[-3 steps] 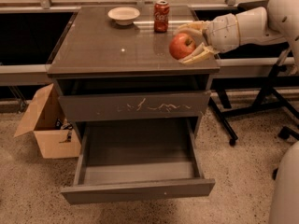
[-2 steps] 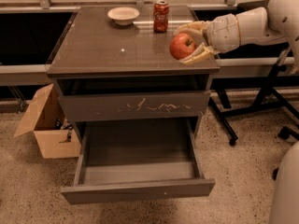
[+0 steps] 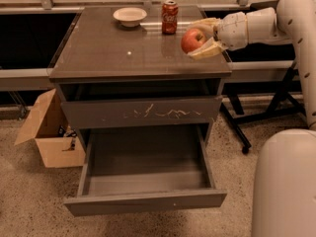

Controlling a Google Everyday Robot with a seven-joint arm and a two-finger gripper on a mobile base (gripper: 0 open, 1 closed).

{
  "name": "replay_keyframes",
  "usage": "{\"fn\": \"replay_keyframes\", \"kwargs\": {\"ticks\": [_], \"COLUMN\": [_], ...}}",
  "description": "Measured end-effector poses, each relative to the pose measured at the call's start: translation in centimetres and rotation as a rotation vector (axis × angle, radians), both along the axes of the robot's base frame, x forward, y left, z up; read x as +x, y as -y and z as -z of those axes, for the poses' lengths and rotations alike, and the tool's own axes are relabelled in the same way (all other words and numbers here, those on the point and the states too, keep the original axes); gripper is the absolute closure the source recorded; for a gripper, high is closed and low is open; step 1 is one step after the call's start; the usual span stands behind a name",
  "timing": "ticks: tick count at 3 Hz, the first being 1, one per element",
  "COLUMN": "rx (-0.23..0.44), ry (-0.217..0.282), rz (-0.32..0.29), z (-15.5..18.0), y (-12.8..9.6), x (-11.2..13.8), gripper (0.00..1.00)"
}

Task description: Pick apple from middle drawer and place on counter

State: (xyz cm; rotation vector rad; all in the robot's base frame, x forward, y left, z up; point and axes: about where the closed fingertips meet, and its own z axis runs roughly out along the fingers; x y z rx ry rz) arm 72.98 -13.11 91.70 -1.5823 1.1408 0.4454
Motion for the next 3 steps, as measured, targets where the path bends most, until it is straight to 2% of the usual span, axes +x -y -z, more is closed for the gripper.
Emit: {"fn": "replay_keyframes", "kwargs": {"ticks": [1, 3], "rx": [0.016, 0.022], "ry": [-0.071, -0.205], "rz": [0.073, 0.310], "z": [0.7, 1.4], "y": [0.1, -0.4], "x": [2.6, 8.0], "gripper": [1.00, 1.00]}}
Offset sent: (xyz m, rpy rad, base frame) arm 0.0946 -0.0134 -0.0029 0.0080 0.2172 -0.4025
